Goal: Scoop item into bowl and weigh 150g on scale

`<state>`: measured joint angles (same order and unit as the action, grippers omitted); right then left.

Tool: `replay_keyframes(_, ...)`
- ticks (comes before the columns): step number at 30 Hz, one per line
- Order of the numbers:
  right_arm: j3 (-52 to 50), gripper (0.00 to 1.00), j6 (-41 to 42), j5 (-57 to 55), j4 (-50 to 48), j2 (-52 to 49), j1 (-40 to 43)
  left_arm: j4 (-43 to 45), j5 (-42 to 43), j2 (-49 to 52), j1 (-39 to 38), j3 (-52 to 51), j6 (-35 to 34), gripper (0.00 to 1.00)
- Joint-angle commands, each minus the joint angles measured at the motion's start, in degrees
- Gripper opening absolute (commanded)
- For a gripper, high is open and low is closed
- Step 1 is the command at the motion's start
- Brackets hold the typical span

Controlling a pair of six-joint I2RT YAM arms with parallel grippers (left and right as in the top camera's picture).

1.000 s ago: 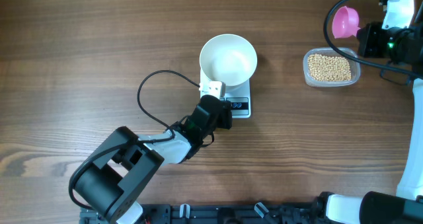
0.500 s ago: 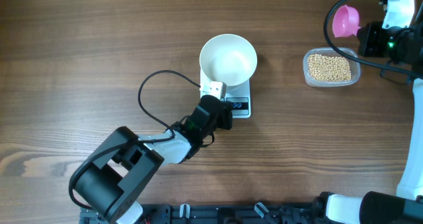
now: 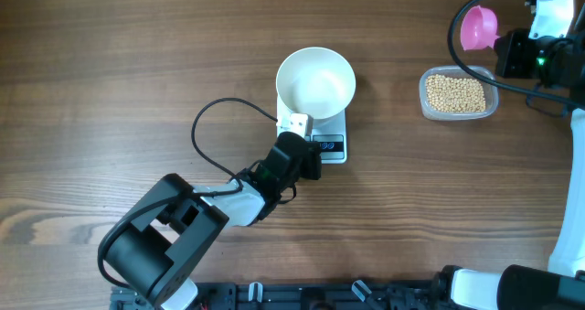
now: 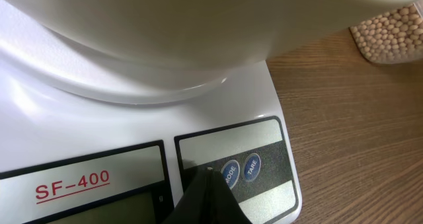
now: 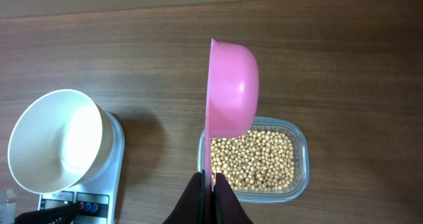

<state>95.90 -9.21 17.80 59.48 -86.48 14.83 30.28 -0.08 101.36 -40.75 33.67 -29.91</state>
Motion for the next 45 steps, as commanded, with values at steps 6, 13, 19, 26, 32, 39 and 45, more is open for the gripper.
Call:
replay_keyframes(6, -0.02, 0.04, 0.26, 0.48, -0.28, -0.44, 0.24, -0.11, -0.20, 1.73, 0.15, 0.68, -0.55, 0.04)
replay_keyframes(13, -0.02, 0.04, 0.20, 0.26, 0.37, -0.44, 0.24, -2.89, -0.17, 2.93, 0.15, 0.68, -0.57, 0.04)
replay_keyframes(19, -0.02, 0.04, 0.17, 0.07, 0.50, -0.44, 0.24, -5.44, -0.15, 2.93, 0.15, 0.68, -0.57, 0.04)
replay_keyframes(26, -0.02, 0.04, 0.20, 0.09, 0.57, -0.44, 0.24, -5.49, -0.17, 2.93, 0.15, 0.68, -0.57, 0.04)
replay_keyframes(32, -0.02, 0.04, 0.20, 0.07, 0.74, -0.44, 0.24, -5.92, -0.20, 2.91, 0.15, 0.68, -0.57, 0.04)
replay_keyframes(39, -0.02, 0.04, 0.20, 0.07, 0.74, -0.44, 0.24, -8.52, -0.42, 2.91, 0.15, 0.68, -0.57, 0.04)
replay_keyframes(45, -0.02, 0.04, 0.20, 0.07, 0.72, -0.44, 0.24, -9.20, -0.66, 2.91, 0.15, 0.68, -0.55, 0.04)
